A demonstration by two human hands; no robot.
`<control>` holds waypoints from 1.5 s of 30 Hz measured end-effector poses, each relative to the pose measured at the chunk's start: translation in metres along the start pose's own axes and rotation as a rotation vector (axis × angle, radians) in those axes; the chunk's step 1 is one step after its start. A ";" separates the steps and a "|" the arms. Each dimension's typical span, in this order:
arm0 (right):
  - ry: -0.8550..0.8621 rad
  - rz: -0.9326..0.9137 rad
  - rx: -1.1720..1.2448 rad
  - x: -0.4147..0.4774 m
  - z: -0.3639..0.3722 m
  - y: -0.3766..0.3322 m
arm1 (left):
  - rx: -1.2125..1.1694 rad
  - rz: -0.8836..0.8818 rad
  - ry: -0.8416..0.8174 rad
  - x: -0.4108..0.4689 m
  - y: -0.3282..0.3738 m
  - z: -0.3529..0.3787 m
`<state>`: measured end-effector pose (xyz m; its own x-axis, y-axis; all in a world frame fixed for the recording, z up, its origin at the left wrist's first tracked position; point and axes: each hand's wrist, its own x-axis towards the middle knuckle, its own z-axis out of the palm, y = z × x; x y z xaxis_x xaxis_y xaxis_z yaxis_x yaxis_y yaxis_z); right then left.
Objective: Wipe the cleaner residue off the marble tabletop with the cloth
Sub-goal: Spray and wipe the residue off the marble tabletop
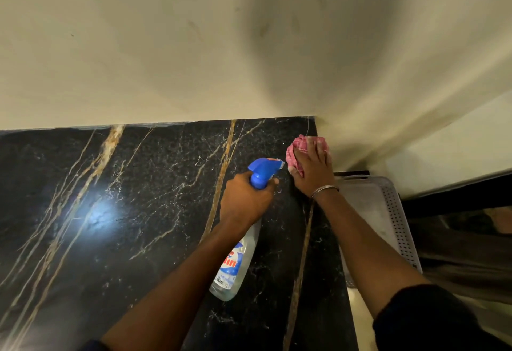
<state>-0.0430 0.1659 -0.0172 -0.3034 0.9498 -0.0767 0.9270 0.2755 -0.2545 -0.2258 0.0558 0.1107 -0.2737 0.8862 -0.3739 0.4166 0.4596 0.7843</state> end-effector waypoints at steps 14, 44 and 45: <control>0.011 0.172 -0.095 0.077 0.010 -0.003 | -0.078 -0.031 -0.033 0.032 -0.001 -0.009; -0.023 0.104 -0.005 -0.314 0.025 -0.026 | -0.043 0.007 -0.139 -0.140 -0.040 0.057; -0.026 0.096 -0.009 -0.325 0.025 -0.027 | -0.046 0.005 -0.144 -0.145 -0.041 0.059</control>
<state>0.0246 -0.1536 -0.0091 -0.2186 0.9678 -0.1252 0.9539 0.1849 -0.2362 -0.1525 -0.0883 0.1034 -0.1431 0.8891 -0.4348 0.3765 0.4552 0.8069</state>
